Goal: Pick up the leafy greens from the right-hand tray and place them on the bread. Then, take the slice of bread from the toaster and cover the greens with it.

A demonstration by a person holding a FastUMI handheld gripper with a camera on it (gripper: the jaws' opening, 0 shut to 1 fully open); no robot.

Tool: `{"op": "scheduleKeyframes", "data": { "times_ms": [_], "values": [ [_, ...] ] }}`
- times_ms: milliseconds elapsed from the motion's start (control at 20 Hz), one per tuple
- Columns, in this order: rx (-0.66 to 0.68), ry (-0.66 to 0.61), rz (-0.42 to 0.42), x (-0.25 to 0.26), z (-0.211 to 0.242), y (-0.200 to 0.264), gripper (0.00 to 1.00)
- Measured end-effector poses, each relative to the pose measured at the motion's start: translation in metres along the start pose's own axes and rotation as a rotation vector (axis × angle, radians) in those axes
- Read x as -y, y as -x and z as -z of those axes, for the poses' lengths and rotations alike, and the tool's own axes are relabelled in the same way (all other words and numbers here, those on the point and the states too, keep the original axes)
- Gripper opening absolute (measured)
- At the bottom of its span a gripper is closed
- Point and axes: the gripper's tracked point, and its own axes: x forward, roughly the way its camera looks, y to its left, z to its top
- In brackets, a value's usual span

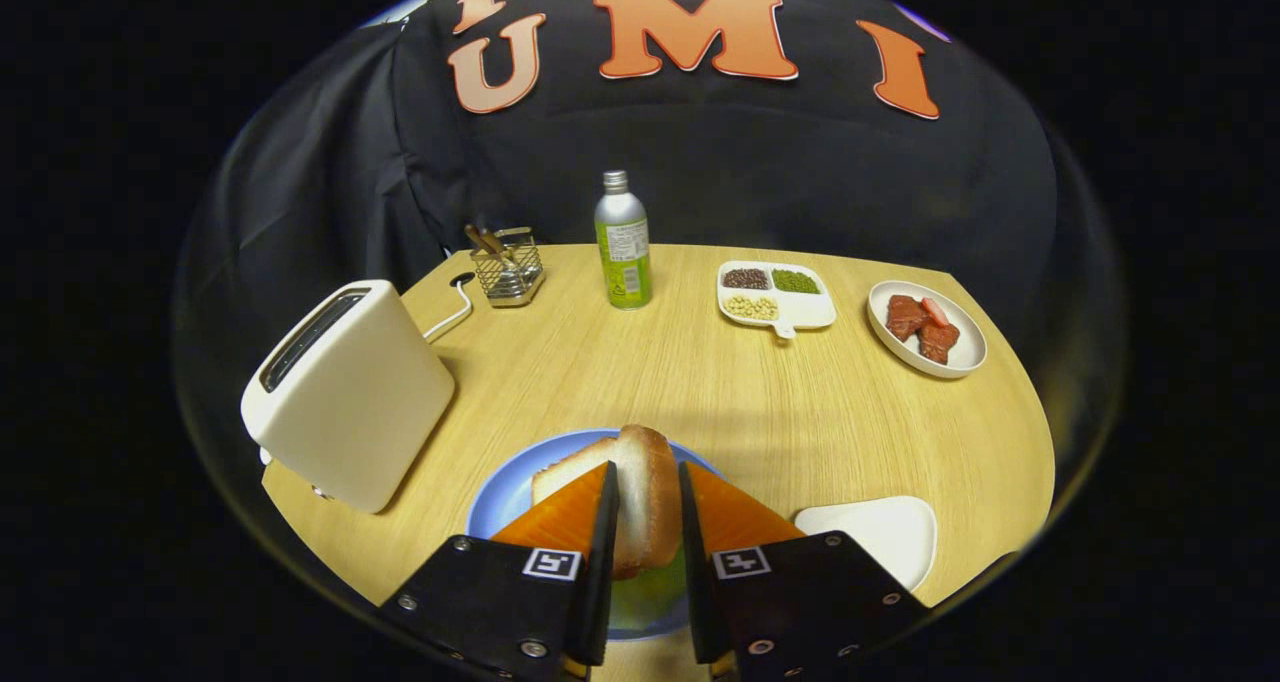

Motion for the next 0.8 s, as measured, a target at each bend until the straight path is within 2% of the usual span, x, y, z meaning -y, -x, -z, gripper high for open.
{"op": "scheduleKeyframes", "data": {
  "times_ms": [150, 300, 400, 450, 500, 600, 650, 700, 800],
  "values": [
    [-0.009, 0.007, 0.051, 0.024, 0.007, 0.001, 0.43],
    [0.007, -0.015, 0.077, 0.044, 0.002, 0.012, 0.44],
    [0.033, -0.038, 0.094, 0.058, -0.007, 0.021, 0.48],
    [0.050, -0.045, 0.102, 0.064, -0.014, 0.027, 0.55],
    [0.071, -0.050, 0.111, 0.069, -0.022, 0.036, 0.59],
    [0.117, -0.051, 0.133, 0.079, -0.040, 0.053, 0.76],
    [0.143, -0.048, 0.141, 0.082, -0.051, 0.062, 0.91],
    [0.173, -0.043, 0.147, 0.084, -0.062, 0.072, 0.96],
    [0.232, -0.028, 0.157, 0.085, -0.085, 0.091, 0.98]
  ]
}}
